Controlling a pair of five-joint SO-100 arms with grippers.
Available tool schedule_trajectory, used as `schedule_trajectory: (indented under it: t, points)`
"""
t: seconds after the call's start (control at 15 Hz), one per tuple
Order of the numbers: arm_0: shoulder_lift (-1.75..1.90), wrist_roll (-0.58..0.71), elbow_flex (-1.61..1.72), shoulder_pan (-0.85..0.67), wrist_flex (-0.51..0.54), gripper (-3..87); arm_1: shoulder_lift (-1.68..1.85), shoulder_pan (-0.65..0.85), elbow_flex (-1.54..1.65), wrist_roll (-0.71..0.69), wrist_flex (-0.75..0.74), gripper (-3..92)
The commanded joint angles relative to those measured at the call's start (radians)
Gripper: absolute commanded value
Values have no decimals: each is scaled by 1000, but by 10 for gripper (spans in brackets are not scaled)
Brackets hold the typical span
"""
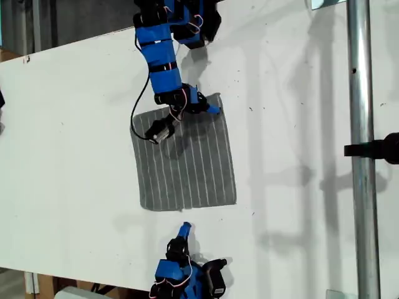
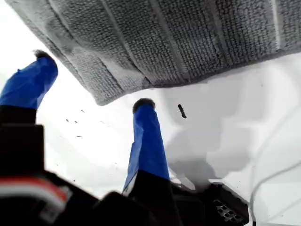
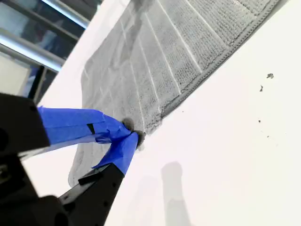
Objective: Grasp corners of a towel and fold twice.
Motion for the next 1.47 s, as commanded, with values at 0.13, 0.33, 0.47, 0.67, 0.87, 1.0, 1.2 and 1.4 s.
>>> schedule_trajectory:
  t: [0.13, 0.33, 0.47, 0.67, 0.87, 1.0, 1.2, 1.4]
  points:
    - [6, -5, 8, 5, -23, -29, 262, 14, -106, 11, 49, -2]
    - [6, -5, 8, 3, -23, -29, 426, 57, -161, 14, 71, -2]
    - [6, -5, 8, 3, -23, -29, 525, 74, -204, 15, 66, -2]
    - [6, -6, 8, 3, -23, -29, 609, 66, -210, 34, 28, -2]
    - [6, -6, 8, 3, -23, -29, 561, 46, -121, 43, 52, -2]
    - [6, -6, 8, 3, -23, -29, 403, -23, -100, 32, 121, 100]
    - [6, -6, 8, 3, -23, -29, 84, -121, -107, 43, 130, 444]
    - [6, -6, 8, 3, -23, -29, -20, -133, -121, 63, 126, 458]
